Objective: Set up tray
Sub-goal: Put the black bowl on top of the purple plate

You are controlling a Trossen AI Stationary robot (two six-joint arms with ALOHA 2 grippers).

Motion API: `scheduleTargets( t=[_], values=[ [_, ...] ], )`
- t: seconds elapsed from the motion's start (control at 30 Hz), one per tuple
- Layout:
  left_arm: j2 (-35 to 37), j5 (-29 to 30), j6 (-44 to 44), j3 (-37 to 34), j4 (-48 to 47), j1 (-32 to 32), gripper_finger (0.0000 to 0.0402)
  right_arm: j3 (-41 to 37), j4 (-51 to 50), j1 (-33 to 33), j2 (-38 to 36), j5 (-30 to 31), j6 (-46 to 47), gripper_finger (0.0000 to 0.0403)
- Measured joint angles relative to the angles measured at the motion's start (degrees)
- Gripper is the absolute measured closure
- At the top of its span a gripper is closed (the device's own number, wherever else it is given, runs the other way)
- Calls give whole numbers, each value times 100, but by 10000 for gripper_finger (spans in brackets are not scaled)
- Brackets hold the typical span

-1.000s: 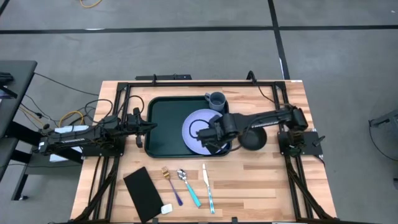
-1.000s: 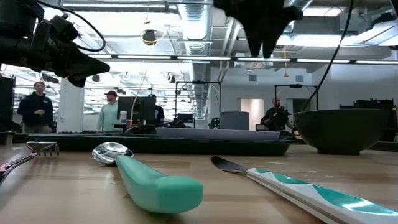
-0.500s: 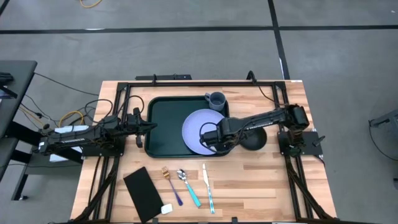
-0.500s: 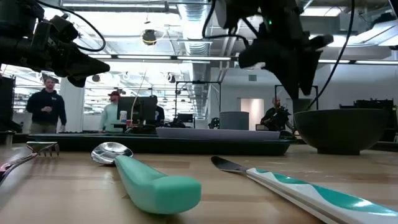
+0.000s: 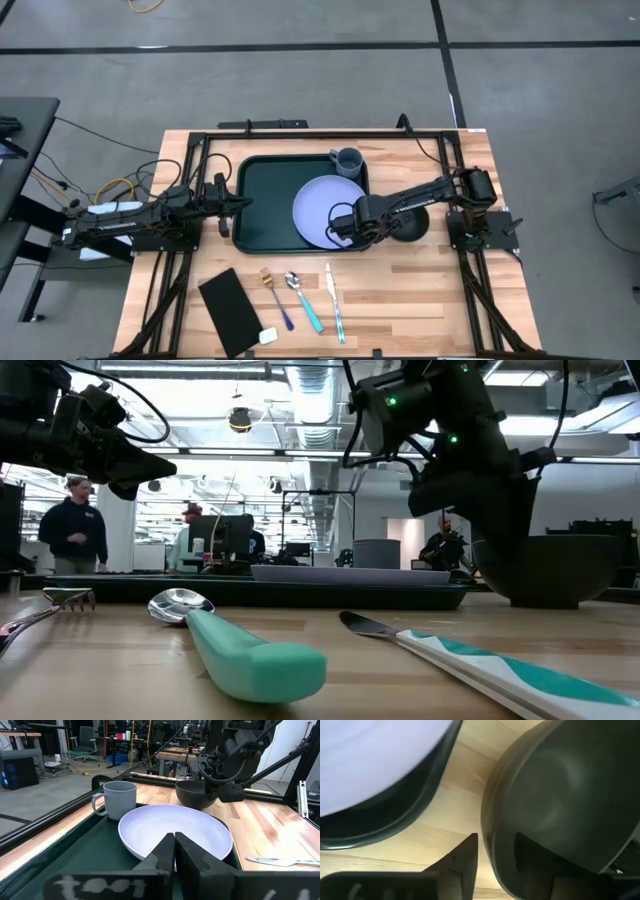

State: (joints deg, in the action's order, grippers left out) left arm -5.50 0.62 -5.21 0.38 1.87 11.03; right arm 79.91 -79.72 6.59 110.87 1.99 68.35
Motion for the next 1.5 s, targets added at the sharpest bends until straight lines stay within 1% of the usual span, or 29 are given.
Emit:
scheduleTargets(
  t=[0.1, 0.3, 0.47, 0.53, 0.7, 0.8, 0.9, 1.03, 1.17, 1.27, 1.4, 1.5],
  values=[
    [0, 0, 0, -2, 0, 0, 401, -72, 114, 0, 0, -41, -218, 315],
    [0, 0, 1, 1, -1, -1, 401, -191, 271, 0, 2, -56, -333, 391],
    [0, 0, 1, -2, -2, -1, 401, -186, 288, 5, -5, -22, -451, 392],
    [0, 0, 0, 0, 0, 0, 401, -185, 311, 23, -115, 58, -448, 397],
    [0, 2, 0, 0, 0, -1, 401, -170, 395, 28, -736, 298, -355, 398],
    [0, 2, 1, 0, -1, -1, 401, -56, 488, -33, -1192, 476, -591, 399],
    [0, 2, 1, -1, -1, -1, 401, 249, 751, -128, -1405, 524, -1493, 400],
    [0, 2, 2, 1, -2, 0, 401, 924, 1003, -262, -1258, 247, -3256, 401],
    [0, 1, 2, 1, -2, 0, 401, 1800, 851, -312, -650, 21, -4787, 401],
    [-2, 4, 2, -2, -2, 0, 401, 2467, 394, -332, -69, -44, -5651, 402],
    [-4, 0, 0, 1, 0, 0, 401, 3095, -44, -332, 638, -45, -6519, 402],
    [-2, -1, 1, 1, 0, 0, 401, 3363, -134, -332, 1006, -49, -6884, 402]
  ],
)
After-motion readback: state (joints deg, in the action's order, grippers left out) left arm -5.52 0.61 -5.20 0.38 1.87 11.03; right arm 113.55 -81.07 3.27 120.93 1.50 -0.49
